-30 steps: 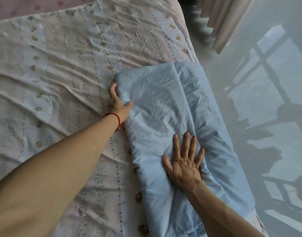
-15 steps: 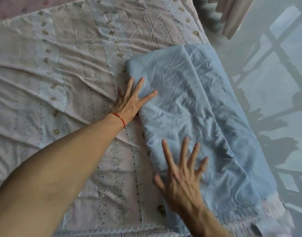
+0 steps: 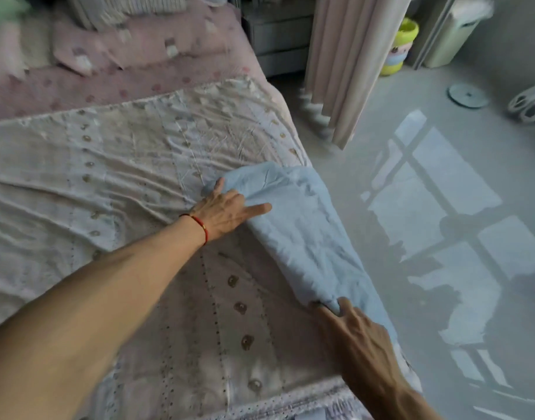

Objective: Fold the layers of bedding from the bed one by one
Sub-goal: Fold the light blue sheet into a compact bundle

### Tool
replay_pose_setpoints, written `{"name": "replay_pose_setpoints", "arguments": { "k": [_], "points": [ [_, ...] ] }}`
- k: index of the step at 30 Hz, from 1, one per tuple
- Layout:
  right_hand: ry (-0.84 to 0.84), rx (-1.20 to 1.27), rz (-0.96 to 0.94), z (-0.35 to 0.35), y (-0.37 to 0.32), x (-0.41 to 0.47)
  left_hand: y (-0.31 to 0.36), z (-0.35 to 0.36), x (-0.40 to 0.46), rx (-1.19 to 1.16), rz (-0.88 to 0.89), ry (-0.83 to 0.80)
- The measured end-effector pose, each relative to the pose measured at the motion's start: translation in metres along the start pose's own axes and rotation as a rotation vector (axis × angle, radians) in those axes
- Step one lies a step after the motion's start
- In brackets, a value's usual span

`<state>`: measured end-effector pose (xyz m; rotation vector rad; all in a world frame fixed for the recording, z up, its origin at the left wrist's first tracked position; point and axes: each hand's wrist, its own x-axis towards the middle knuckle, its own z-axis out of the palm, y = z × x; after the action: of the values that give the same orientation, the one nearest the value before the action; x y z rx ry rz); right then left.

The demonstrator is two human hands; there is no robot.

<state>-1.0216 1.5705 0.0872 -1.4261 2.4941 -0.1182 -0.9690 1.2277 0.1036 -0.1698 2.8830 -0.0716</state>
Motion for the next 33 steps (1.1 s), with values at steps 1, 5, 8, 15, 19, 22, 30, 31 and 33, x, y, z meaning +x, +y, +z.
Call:
{"name": "replay_pose_setpoints", "arguments": {
  "k": [1, 5, 8, 15, 19, 22, 30, 31, 33],
  "points": [
    [0.017, -0.001, 0.005, -0.025, 0.013, 0.001, 0.002, -0.014, -0.001, -0.04, 0.024, -0.001],
    [0.032, -0.103, 0.017, -0.154, 0.053, -0.008, 0.028, -0.103, -0.023, 0.038, 0.092, 0.246],
    [0.147, -0.188, -0.023, -0.241, 0.067, -0.008, 0.028, -0.15, -0.041, -0.047, 0.064, 0.423],
    [0.434, -0.299, -0.289, -0.41, 0.038, 0.001, -0.007, -0.305, -0.141, 0.065, -0.155, 0.729],
    [0.506, -0.313, -0.306, -0.46, -0.005, 0.021, -0.036, -0.361, -0.202, -0.107, -0.369, 0.778],
    [0.484, -0.326, -0.307, -0.483, -0.047, 0.034, -0.045, -0.385, -0.258, -0.077, -0.385, 0.822],
    [0.462, -0.164, -0.553, -0.477, -0.151, 0.034, -0.109, -0.38, -0.384, 0.009, -0.255, 0.776],
    [0.457, -0.157, -0.602, -0.474, -0.162, 0.033, -0.117, -0.378, -0.399, 0.035, -0.253, 0.753],
    [0.443, -0.191, -0.605, -0.469, -0.173, 0.03, -0.129, -0.378, -0.417, 0.071, -0.251, 0.708]
  ]
}}
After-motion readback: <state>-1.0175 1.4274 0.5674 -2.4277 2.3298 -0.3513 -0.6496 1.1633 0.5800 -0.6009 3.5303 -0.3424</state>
